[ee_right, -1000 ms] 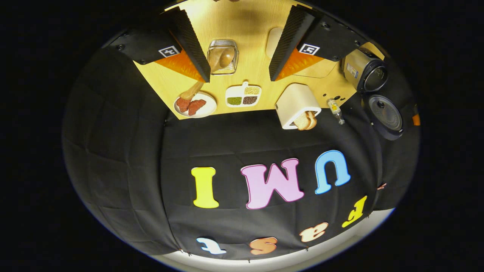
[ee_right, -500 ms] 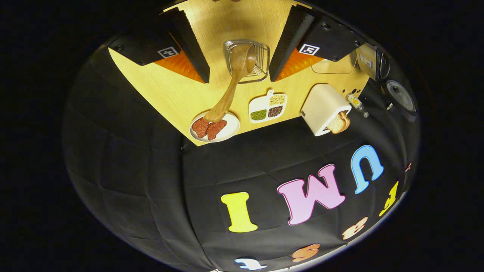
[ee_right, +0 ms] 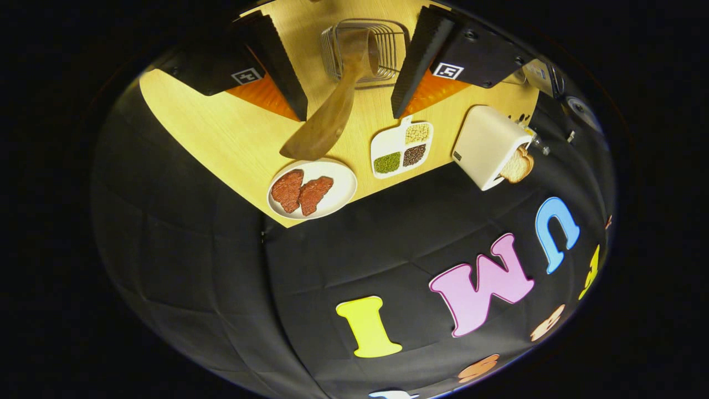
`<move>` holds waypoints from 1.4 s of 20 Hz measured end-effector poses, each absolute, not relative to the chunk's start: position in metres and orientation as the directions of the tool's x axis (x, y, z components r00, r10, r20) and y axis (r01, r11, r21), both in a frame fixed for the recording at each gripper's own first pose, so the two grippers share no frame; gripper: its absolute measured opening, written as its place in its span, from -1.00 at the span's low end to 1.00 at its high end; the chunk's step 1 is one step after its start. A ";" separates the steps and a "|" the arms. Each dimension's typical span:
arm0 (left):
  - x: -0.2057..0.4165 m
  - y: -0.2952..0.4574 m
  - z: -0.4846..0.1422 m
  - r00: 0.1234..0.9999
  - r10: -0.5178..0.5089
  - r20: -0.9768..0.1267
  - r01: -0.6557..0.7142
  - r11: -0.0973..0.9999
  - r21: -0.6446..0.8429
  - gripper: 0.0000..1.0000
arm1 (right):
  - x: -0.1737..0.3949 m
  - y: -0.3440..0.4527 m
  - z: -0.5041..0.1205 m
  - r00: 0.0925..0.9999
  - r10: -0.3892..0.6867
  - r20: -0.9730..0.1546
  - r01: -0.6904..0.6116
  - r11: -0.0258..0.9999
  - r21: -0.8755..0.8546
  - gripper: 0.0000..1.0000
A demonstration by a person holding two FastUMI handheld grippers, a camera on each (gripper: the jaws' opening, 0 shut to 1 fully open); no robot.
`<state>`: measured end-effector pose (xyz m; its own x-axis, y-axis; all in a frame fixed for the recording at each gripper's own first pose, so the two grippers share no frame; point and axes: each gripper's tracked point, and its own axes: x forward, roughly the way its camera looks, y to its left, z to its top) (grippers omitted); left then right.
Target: Close the left gripper, press the button to open the rice cooker; take a wooden spoon from the chopstick holder with the right hand, scoop a spoonful of rice and pour it into the rice cooker, then put the wooden spoon back into the chopstick holder.
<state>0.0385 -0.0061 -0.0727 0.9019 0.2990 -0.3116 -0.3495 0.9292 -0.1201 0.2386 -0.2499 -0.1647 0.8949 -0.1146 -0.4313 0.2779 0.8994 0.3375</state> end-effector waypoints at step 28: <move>0.045 -0.001 -0.098 0.946 0.124 -0.301 -0.183 0.967 -0.175 0.91 | 0.183 -0.092 -0.011 0.986 0.066 -0.156 -0.011 0.944 0.328 -0.69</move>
